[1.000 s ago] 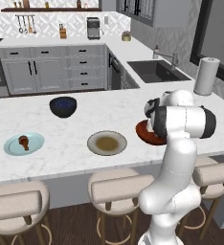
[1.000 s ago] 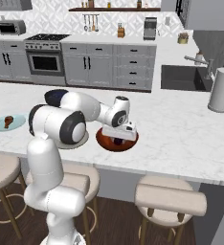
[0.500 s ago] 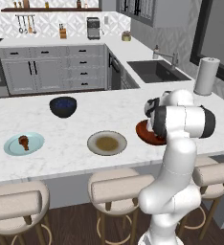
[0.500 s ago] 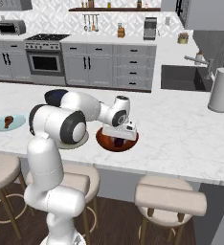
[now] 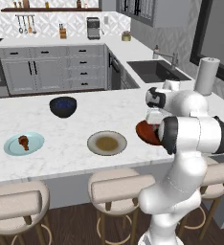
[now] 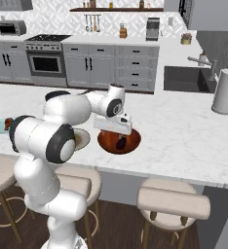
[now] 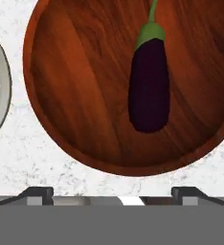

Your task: Pick the chicken drumstick and eggplant from their plates and place them in the bowl. Then put the bowl in the fridge.

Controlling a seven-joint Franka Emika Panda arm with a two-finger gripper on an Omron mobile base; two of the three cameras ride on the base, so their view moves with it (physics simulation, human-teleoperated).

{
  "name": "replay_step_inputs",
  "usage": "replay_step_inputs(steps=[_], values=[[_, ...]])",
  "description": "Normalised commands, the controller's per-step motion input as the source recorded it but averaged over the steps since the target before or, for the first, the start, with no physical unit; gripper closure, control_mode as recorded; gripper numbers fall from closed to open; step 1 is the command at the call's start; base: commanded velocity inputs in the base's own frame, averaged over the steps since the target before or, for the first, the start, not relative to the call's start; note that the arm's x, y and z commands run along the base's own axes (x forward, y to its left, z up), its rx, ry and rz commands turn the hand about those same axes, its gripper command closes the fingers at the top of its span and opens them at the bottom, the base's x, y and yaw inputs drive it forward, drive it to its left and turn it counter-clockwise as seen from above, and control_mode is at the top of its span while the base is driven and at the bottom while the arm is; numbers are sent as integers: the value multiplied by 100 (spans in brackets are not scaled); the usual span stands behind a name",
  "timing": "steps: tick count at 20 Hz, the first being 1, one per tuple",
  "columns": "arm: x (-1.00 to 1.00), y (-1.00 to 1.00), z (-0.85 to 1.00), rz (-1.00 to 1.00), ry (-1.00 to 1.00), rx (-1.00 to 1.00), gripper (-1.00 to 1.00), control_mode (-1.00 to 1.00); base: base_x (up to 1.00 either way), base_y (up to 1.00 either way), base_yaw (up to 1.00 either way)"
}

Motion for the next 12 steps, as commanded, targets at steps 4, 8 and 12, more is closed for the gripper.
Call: replay_step_inputs(steps=[4, 8, 12], values=[[-75, 92, 83, -2, 3, 0, -100, -100, 0, 0, 0], [-57, 21, 36, 0, 6, 5, -100, -100, 0, 0, 0], [-47, 52, 1, 0, 1, -2, -100, -100, 0, 0, 0]])
